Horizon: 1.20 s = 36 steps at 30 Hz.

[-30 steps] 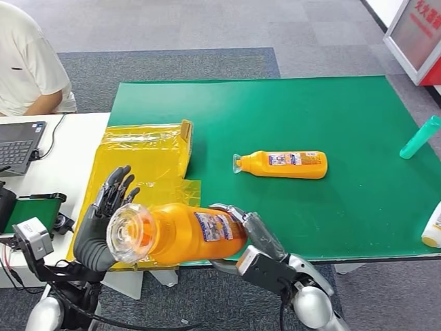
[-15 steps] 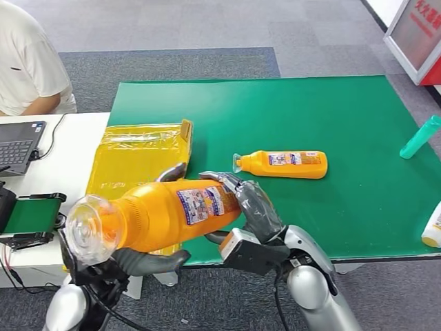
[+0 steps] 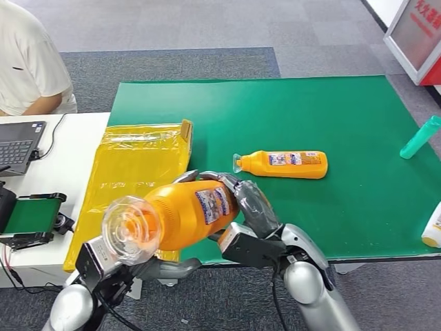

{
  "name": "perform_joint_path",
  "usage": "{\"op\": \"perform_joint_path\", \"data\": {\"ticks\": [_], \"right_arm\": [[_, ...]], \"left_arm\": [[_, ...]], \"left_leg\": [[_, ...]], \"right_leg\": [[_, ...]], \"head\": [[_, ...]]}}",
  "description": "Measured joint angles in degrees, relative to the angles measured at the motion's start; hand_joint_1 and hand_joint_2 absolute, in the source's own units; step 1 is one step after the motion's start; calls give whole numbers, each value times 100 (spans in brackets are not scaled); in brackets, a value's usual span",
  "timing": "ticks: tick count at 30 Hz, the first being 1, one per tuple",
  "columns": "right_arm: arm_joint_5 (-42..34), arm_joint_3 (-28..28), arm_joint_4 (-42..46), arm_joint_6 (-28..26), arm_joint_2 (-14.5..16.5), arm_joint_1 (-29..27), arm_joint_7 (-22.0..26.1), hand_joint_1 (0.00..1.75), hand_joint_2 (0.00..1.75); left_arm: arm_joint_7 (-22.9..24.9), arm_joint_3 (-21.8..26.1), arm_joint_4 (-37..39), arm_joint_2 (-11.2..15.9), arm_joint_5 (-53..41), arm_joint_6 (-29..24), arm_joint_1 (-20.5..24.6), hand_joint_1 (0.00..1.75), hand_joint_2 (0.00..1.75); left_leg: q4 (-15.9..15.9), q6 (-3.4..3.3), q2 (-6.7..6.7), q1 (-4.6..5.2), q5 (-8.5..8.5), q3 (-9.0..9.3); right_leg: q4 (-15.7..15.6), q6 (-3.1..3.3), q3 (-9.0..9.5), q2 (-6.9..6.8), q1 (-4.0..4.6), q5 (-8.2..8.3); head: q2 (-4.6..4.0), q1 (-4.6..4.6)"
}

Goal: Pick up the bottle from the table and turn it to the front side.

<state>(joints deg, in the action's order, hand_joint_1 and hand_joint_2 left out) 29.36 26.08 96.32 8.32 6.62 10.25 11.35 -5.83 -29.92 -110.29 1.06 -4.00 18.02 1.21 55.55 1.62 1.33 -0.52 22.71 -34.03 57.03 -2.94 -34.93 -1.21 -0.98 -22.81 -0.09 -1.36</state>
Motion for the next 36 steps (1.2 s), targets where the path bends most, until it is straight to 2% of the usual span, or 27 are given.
{"op": "perform_joint_path", "data": {"ticks": [5,14,18,22,27,36], "right_arm": [[25,-24,-136,-38,58,13,-48,175,175],[39,-88,-444,-48,98,-10,-68,175,175],[43,-104,-497,-80,118,-19,-59,175,175],[54,-125,-525,-117,148,-25,-67,175,175],[33,-163,-531,-128,164,-30,-95,175,175],[4,-208,-518,-132,165,-64,-126,175,175]], "left_arm": [[-149,-124,0,-64,-433,-211,91,0,175],[-247,-289,0,-195,-348,-241,269,0,175],[-313,-371,2,-237,-623,-413,320,1,175],[-306,-420,37,-349,-751,-543,380,175,175],[-174,-408,97,-518,-737,-529,450,175,175],[-171,-363,146,-576,-754,-532,475,175,175]], "left_leg": [[0,0,0,0,0,1],[0,0,0,0,0,0],[0,0,0,0,0,1],[0,0,0,0,0,1],[0,0,0,0,0,1],[0,0,0,0,0,1]], "right_leg": [[0,0,-1,0,0,0],[0,0,-1,0,0,0],[0,0,-2,0,0,0],[0,0,-3,0,0,0],[0,0,-3,1,0,1],[0,0,-3,1,0,1]], "head": [[-1,1],[0,1],[0,1],[0,0],[-1,1],[0,0]]}}
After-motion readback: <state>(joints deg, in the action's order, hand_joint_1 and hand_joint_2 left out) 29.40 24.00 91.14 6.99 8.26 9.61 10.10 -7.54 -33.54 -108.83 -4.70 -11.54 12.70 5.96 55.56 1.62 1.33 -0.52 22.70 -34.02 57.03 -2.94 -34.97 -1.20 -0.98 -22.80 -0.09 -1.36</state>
